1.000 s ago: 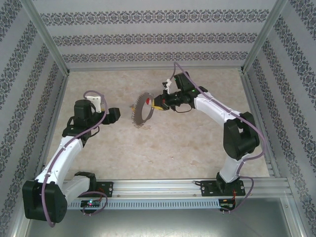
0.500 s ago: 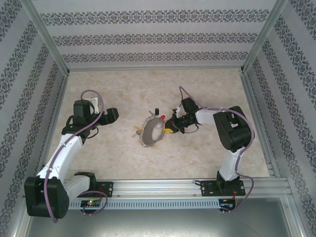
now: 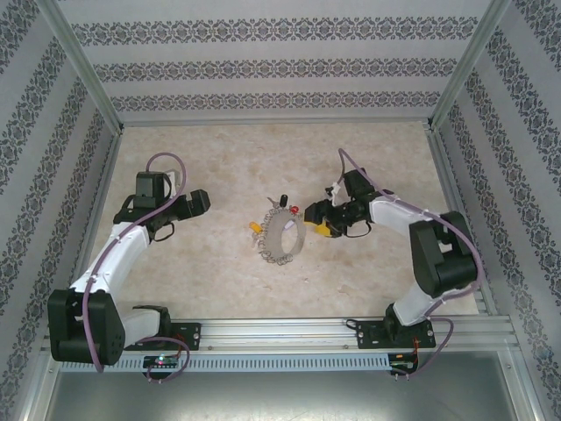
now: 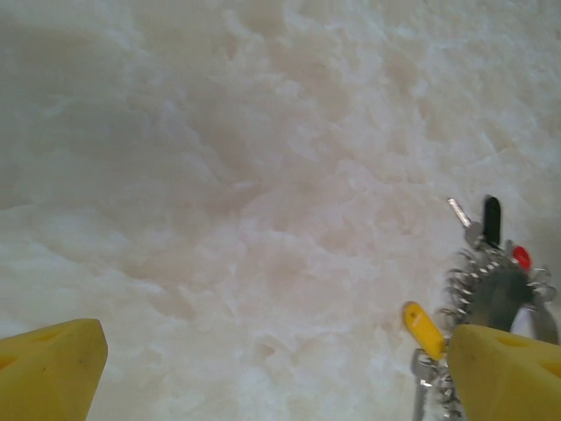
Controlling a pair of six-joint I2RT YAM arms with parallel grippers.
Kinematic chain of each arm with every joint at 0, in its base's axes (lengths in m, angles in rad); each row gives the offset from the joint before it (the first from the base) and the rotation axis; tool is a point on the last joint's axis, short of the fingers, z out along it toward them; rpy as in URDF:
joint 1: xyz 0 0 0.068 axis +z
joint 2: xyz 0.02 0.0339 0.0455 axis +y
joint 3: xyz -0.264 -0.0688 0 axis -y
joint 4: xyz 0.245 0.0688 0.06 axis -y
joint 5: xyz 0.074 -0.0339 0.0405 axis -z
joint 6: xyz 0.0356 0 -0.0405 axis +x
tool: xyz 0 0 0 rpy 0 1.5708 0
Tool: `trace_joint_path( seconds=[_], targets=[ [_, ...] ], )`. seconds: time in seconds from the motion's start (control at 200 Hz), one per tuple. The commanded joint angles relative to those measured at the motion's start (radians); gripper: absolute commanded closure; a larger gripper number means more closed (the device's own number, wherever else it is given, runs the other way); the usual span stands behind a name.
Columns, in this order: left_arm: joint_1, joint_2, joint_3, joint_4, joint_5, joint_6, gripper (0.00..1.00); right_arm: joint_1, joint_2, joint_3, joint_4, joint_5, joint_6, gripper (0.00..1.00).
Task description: Put the keys on the keyring
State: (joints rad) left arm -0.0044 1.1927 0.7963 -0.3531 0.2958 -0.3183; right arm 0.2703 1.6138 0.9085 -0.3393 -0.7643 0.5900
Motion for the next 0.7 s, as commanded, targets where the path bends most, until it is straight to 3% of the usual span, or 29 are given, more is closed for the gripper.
trace_joint_path(
  seconds=[0.0, 0.105, 0.22, 0.375, 0.5, 0.595, 0.695],
  targets=[
    [0.013, -0.047, 0.022, -0.058, -0.098, 0.078, 0.00, -0.008, -0.139, 0.056, -0.147, 0.156, -0.195, 0.02],
    [0.012, -0.142, -0.031, -0.005, -0.152, 0.090, 0.00, -0.019, -0.332, 0.045, -0.104, 0.329, -0.269, 0.02],
    [0.012, -0.244, -0.104, 0.109, -0.137, 0.129, 0.00, -0.025, -0.543, 0.009, -0.018, 0.551, -0.354, 0.02],
    [0.011, -0.290, -0.231, 0.326, -0.076, 0.230, 0.00, -0.029, -0.849, -0.220, 0.295, 0.813, -0.592, 0.02],
    [0.011, -0.243, -0.346, 0.534, -0.097, 0.287, 0.00, -0.036, -1.002, -0.441, 0.511, 0.915, -0.751, 0.02],
    [0.010, -0.174, -0.420, 0.706, -0.147, 0.283, 0.00, -0.077, -1.013, -0.555, 0.602, 0.938, -0.702, 0.02],
    [0.011, -0.084, -0.451, 0.827, -0.169, 0.297, 0.00, -0.145, -0.955, -0.668, 0.726, 0.862, -0.635, 0.02]
  ],
)
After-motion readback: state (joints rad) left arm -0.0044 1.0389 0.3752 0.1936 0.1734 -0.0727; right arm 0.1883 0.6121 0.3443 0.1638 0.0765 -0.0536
